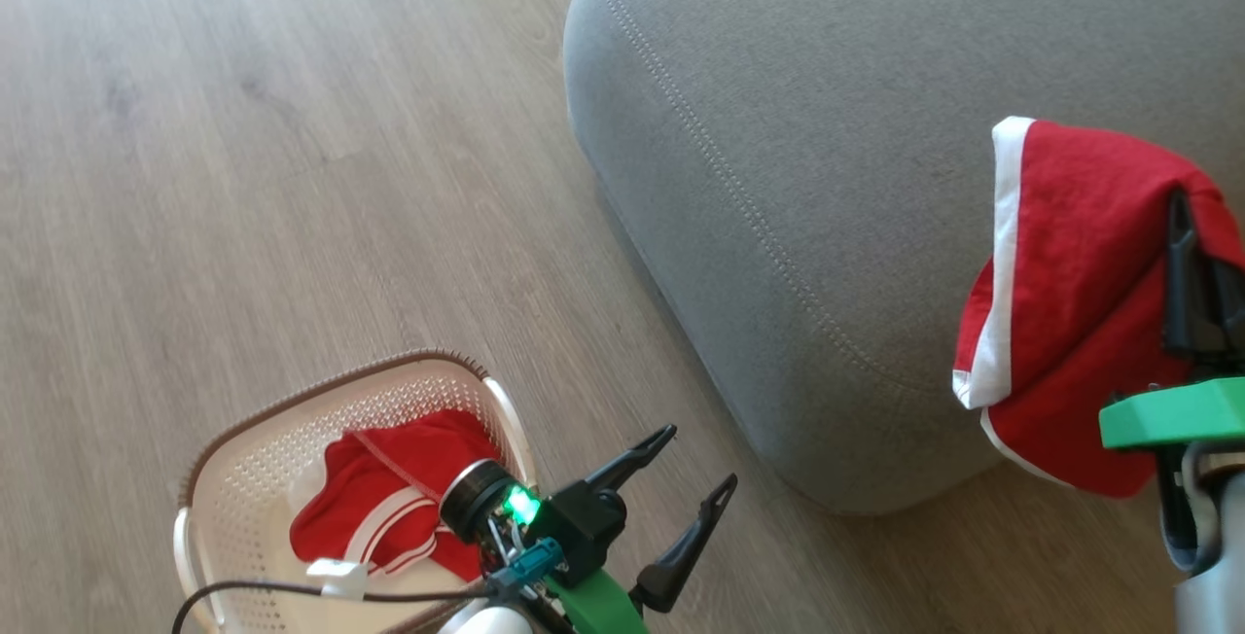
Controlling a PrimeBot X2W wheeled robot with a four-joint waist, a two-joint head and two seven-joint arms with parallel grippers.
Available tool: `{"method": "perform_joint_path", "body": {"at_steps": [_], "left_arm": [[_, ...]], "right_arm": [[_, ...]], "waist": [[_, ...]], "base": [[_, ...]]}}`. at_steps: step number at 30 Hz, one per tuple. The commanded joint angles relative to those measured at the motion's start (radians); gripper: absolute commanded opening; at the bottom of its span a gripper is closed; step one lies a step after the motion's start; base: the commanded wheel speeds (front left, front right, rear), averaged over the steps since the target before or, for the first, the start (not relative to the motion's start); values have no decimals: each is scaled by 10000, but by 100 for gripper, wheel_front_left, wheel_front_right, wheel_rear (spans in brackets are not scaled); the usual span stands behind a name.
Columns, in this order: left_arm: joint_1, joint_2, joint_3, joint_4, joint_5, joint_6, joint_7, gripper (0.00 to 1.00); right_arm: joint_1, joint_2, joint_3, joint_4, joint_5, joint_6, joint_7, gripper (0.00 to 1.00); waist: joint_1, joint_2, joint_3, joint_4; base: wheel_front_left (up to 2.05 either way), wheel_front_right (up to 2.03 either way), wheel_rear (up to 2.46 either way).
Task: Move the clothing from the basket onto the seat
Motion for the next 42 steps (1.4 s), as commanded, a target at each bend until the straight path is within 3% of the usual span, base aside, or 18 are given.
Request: {"method": "perform_joint_path", "body": {"at_steps": [1,11,20,30,42], "left_arm": [[-303,-14,253,-350,-42,-11,-51,100],[-834,137,12,-171,412,-11,-51,100],[-1978,1109,-966,-308,863,-11,-51,100],[-3288,2175,-1867,-567,975,-11,-51,100],[-4046,2260,-1959,-770,1128,25,-51,100]], "right_arm": [[-295,-179,57,-356,-49,-4,-23,0],[-1526,-764,-661,-644,7,-4,-23,0],[-3468,-1113,-727,-450,247,-4,-23,0],[-6415,-1758,-667,1368,918,-4,-23,0],[-8681,-2426,-980,3976,1306,-4,-23,0]], "waist": [[0,0,55,82],[0,0,1249,127],[0,0,3408,-119],[0,0,5556,-275],[0,0,6622,618]], "base": [[0,0,0],[0,0,0],[0,0,0],[0,0,0],[0,0,0]]}}
